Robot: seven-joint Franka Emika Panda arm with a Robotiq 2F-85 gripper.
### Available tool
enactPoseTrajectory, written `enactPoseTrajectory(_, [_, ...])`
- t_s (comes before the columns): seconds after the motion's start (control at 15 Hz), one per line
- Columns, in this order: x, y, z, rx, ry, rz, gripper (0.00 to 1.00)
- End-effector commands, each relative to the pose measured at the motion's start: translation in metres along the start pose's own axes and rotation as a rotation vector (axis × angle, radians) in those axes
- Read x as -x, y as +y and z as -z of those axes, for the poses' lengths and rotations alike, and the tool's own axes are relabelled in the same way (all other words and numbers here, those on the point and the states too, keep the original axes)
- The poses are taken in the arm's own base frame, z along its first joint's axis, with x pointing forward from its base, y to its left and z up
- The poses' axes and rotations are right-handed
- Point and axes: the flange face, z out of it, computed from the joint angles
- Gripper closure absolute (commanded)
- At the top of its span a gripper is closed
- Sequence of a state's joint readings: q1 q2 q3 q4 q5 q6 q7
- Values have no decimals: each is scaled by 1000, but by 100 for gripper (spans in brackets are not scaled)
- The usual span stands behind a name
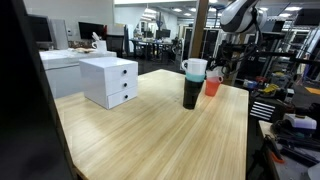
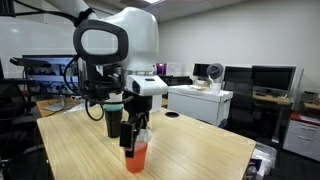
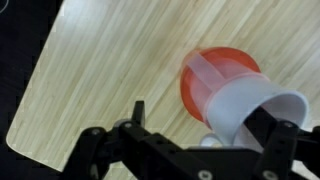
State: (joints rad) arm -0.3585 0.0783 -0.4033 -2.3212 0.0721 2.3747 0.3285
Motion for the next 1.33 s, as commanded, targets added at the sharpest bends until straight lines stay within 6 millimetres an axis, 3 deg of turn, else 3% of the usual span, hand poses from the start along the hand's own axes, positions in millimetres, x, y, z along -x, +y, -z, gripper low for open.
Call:
enactPoseTrajectory(0.0, [5,12,-11,-15,-6,-21,0])
enactPoseTrajectory(0.2, [4,18,-9,-32,-1,-42,0])
enactPoseTrajectory(0.27, [1,20,-5,-49,8,-55,25])
enactPoseTrajectory(0.4, [-3,25,4,-83,33,-80,33])
enactPoseTrajectory(0.67, [-13,39,18,-130,71,-147,62])
enactPoseTrajectory(0.93, [-13,37,15,-127,60,-143,88])
enactPoseTrajectory(1.0, [-11,35,12,-121,52,-136,43])
enactPoseTrajectory(1.07, [-9,32,10,-120,44,-129,43])
enactPoseTrajectory(1.27, [-2,22,1,-112,23,-108,25])
